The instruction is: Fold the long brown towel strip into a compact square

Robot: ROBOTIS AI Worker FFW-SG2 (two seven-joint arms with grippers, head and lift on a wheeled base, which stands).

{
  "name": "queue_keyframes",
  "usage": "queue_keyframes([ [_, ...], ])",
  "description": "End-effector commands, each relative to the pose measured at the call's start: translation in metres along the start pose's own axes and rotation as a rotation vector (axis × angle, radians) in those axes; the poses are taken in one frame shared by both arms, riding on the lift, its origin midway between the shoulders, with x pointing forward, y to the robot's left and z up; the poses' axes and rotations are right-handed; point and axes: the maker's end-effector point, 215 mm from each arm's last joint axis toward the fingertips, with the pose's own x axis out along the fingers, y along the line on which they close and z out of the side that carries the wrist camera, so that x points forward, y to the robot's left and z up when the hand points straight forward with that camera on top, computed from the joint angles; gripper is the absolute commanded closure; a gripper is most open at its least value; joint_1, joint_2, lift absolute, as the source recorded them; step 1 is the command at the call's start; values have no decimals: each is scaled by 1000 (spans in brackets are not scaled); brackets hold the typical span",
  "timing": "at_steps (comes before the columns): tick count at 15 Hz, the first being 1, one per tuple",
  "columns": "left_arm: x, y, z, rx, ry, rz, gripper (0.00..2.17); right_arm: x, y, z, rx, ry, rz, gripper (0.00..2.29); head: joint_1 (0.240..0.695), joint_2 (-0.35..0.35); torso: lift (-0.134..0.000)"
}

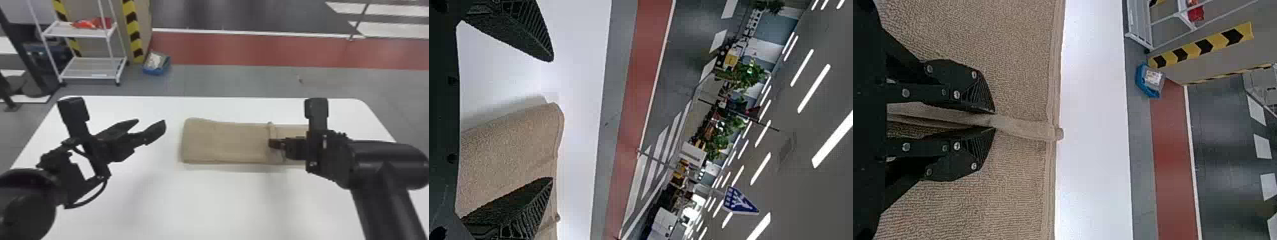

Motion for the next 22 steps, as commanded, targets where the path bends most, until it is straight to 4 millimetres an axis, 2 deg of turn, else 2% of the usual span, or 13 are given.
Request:
queue_keyframes([
  [1, 0, 0, 1, 1, -2, 1, 22, 0, 4, -5, 5, 11, 13, 940, 695, -56, -124],
  [4, 0, 0, 0, 0, -1, 0, 22, -6, 11, -2, 10, -1, 33, 944, 695, -53, -124],
  [9, -3, 2, 4, 1, -2, 5, 22, -27, 23, 35, 13, -84, 71, 944, 695, -43, -124],
  [11, -6, 7, 2, -3, -1, 14, 22, -46, 20, 48, 22, -123, 73, 944, 695, -38, -124],
  [13, -10, 10, 6, 0, -9, 19, 22, -68, -6, 58, 78, -166, 59, 944, 695, -37, -124],
  [15, -14, 14, 4, -5, -7, 27, 22, -86, -52, 54, 136, -180, 17, 944, 695, -58, -124],
  [17, -13, 11, 1, -6, -2, 22, 22, -81, -72, 36, 150, -150, -9, 944, 695, -87, -124],
  [19, -11, 6, -3, -8, 1, 15, 22, -65, -73, 25, 151, -138, -11, 910, 695, -114, -124],
  [21, -12, 5, -6, -8, 5, 14, 22, -54, -61, 28, 132, -145, 4, 370, 695, -132, -124],
  [22, -13, 5, -7, -9, 6, 15, 22, -49, -51, 30, 119, -139, 16, 370, 695, -131, -124],
])
